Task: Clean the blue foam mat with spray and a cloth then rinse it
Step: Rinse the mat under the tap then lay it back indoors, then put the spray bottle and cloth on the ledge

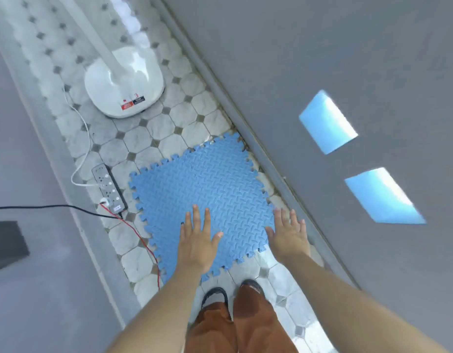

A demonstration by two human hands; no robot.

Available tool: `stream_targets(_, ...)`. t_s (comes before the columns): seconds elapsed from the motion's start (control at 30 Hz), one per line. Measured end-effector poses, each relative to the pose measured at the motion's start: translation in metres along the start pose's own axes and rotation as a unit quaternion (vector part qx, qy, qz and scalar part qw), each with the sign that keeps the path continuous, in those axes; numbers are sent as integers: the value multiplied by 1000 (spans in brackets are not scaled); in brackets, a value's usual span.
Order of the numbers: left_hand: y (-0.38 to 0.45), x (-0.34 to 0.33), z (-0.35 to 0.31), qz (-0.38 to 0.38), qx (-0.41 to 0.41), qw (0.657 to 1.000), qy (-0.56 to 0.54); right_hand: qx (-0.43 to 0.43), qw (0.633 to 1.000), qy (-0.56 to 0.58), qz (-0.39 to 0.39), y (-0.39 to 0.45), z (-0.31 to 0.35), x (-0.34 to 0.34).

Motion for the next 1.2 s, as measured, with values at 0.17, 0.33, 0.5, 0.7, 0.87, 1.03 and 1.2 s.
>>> stream_targets(0.17,-62,96,-102,9,-98,993,66,-82,984,155,-15,-123,-57,88)
stream_targets(0.33,-89,137,-177,56,-197,964,170,-193,938,285,-29,-222,-134,97)
stream_targets(0.5,-131,146,-245,106,-283,916,265,-349,829,432,-72,-336,-211,51)
stream_targets(0.7,-213,108,-341,108,-439,824,342,-516,641,564,-67,-502,-237,-63)
stream_targets(0.87,-303,26,-401,166,-550,722,386,-601,456,650,-86,-624,-206,-179)
stream_targets(1.03,-405,-74,-420,243,-605,635,414,-664,271,694,-69,-715,-146,-282)
stream_targets(1.2,-489,-172,-393,292,-637,564,436,-682,111,721,-57,-745,-76,-367)
Point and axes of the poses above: each hand's wrist, its own y-axis towards the middle knuckle, its own x-axis out of the back of the hand, z = x × y, the point moved 8 cm from there along y, towards the middle knuckle, and after that the axes turned 6 degrees about -x, right-handed, at the moved point
